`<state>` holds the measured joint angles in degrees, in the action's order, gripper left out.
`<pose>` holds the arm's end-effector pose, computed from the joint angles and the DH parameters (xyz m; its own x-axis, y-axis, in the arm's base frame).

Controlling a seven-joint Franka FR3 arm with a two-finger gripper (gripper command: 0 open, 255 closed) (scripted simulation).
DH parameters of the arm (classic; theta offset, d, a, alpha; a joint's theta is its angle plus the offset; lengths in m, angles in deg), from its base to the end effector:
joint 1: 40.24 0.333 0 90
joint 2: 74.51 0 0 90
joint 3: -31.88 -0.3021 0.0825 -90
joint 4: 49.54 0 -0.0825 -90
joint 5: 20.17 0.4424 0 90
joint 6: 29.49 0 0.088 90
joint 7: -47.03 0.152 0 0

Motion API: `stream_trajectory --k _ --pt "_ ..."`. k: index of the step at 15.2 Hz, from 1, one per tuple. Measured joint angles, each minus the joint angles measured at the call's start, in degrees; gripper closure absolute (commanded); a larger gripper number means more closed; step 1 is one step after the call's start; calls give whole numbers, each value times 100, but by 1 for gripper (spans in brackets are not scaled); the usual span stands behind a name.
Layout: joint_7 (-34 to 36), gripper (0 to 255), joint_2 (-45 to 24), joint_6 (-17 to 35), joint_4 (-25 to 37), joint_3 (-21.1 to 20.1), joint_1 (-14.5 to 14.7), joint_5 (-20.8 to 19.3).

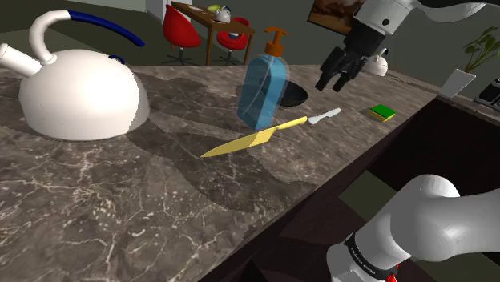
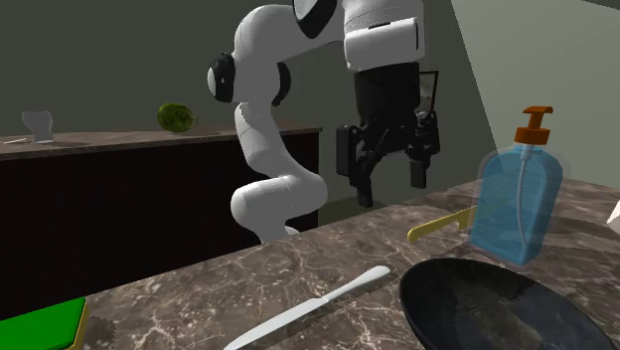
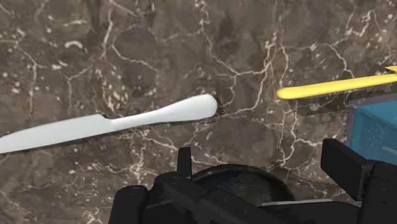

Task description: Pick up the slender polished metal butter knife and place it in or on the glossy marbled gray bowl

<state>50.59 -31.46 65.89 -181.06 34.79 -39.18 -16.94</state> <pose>0.3998 -0.0074 0.5642 0.9895 -0.0897 0.1134 -0.0787 -0.9921 -0.0981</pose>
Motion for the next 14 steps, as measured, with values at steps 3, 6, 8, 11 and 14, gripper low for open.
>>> stream_trajectory --k 3,6,8,11,14 --pt "587 0 -231 70 94 -22 -274 114" --pt "2060 0 -502 212 69 -51 -904 362" --pt "3073 0 -657 282 51 -17 -1359 506" --pt "4691 0 -710 423 -156 -54 -2012 751" --pt "5866 0 -573 582 -528 -65 -2506 912"
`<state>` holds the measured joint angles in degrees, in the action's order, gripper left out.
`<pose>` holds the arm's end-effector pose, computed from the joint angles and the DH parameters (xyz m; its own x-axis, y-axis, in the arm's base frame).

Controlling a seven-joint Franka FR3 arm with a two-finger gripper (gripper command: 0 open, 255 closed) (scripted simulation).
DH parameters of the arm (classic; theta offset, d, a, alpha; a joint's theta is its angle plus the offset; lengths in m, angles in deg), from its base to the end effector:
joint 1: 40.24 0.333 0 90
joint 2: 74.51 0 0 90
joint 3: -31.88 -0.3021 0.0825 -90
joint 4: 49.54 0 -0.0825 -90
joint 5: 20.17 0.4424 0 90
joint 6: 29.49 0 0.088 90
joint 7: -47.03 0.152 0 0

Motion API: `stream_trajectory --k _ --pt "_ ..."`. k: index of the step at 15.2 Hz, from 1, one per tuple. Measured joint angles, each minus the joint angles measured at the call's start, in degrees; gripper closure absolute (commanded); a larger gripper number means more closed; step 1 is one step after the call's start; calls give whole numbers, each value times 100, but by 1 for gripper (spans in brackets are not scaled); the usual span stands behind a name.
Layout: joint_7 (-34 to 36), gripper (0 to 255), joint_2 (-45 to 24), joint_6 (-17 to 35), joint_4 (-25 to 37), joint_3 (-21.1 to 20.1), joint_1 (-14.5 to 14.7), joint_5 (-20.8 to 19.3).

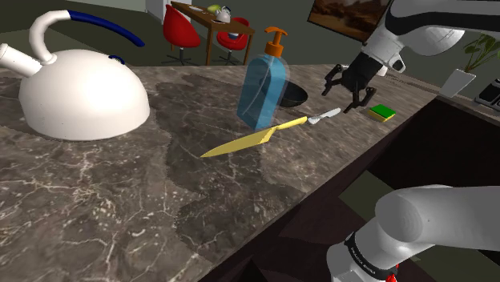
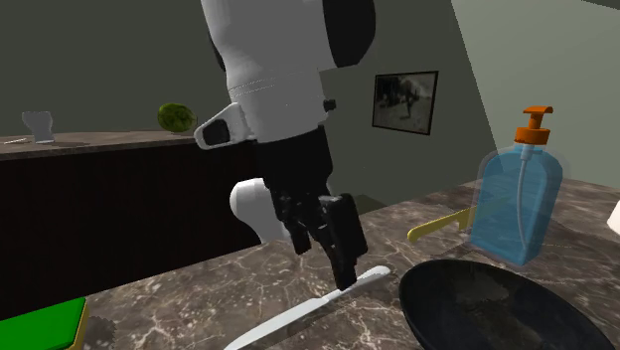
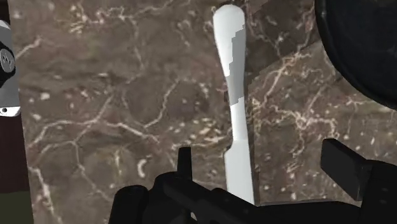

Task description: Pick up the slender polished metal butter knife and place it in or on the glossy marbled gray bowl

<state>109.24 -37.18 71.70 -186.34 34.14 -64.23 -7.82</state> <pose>0.3938 -0.1629 0.4860 0.0088 -0.9806 -0.1959 -0.9913 0.0172 -0.1306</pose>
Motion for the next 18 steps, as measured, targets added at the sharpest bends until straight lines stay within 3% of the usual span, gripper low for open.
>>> stream_trajectory --k 7,13,14,18 --pt "192 0 4 507 -521 -71 -65 97" --pt "199 0 -18 578 -566 -89 -56 113" --pt "199 255 -18 579 -567 -89 -56 113" --pt "205 255 11 574 -523 -87 -57 116"
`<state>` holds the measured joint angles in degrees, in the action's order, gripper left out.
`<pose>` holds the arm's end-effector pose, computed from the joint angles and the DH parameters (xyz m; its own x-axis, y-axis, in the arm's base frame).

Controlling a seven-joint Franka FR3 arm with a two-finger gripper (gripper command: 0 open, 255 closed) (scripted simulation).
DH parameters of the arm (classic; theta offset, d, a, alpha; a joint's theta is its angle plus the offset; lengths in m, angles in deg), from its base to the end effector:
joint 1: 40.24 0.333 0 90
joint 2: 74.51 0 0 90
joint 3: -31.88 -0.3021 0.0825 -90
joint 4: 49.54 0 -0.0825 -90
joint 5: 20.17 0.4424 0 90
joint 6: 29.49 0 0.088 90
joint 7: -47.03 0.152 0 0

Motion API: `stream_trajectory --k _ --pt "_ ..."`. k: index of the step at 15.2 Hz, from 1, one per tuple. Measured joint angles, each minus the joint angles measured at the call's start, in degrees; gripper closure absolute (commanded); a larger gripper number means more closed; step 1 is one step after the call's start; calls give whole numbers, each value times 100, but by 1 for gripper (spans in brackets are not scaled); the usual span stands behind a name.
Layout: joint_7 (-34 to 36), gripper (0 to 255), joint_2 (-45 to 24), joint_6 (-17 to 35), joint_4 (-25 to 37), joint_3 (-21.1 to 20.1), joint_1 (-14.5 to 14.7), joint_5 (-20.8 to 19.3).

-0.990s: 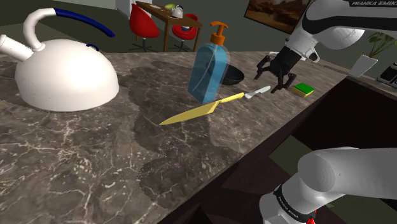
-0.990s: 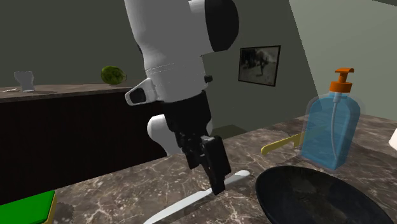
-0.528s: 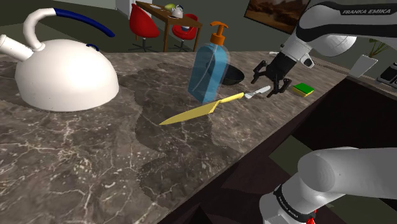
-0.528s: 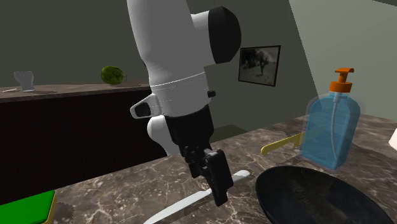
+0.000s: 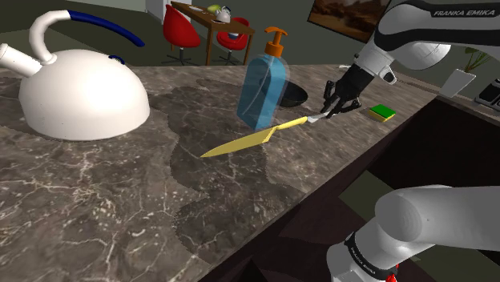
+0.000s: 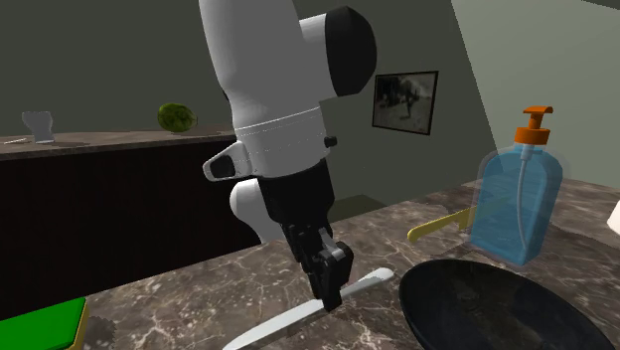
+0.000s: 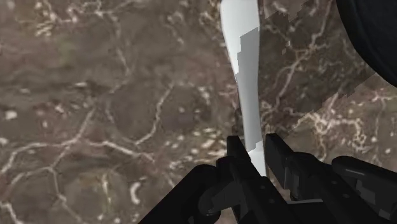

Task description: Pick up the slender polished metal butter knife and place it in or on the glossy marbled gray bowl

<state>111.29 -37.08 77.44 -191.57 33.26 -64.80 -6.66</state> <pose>0.3952 -0.1606 0.4466 -0.0482 -0.9781 -0.2027 -0.9882 0.0763 -0.1329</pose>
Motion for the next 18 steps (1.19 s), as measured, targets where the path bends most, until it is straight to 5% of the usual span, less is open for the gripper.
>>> stream_trajectory --k 7,18 --pt "1 255 -9 -24 14 0 0 -1" --pt "164 255 -53 -812 817 29 -4 -64"
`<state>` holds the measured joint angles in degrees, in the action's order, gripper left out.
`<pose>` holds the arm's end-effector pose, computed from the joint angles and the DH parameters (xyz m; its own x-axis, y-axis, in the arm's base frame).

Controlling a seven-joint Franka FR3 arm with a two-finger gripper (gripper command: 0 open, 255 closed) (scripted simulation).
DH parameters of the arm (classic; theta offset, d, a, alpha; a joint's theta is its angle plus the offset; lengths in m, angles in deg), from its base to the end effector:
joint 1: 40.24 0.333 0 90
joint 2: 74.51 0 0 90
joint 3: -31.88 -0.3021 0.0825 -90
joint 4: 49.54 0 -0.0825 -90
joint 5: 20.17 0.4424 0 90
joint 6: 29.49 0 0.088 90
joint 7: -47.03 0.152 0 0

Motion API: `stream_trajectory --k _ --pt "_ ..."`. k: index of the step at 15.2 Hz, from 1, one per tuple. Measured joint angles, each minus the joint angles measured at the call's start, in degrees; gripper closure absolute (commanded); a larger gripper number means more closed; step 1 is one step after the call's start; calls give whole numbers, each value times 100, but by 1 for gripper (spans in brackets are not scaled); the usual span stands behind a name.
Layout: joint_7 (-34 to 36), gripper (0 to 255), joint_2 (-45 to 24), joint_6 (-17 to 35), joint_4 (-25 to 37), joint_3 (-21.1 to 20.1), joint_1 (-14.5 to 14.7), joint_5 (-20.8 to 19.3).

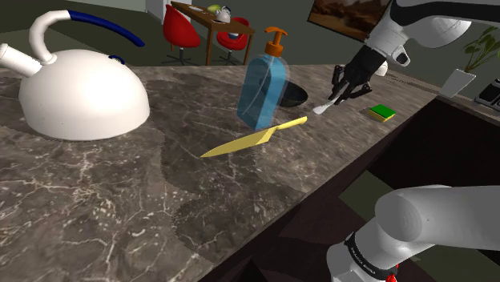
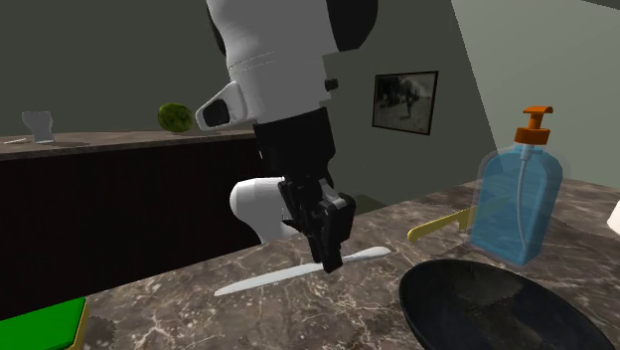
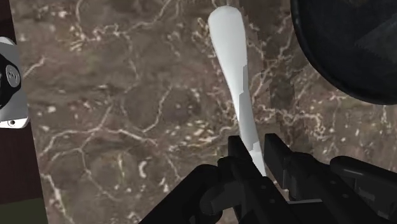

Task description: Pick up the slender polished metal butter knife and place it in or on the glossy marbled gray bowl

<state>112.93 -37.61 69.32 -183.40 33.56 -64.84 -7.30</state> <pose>0.3960 -0.1622 0.5072 -0.0493 -0.9773 -0.2062 -0.9896 0.0757 -0.1225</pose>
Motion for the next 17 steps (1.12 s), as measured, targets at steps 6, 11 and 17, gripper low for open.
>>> stream_trajectory --k 6,11,17 --pt "103 255 -61 -428 501 6 11 -14" --pt "182 255 -142 -757 920 12 22 -19" --pt "643 255 -601 -690 1422 -363 169 160"
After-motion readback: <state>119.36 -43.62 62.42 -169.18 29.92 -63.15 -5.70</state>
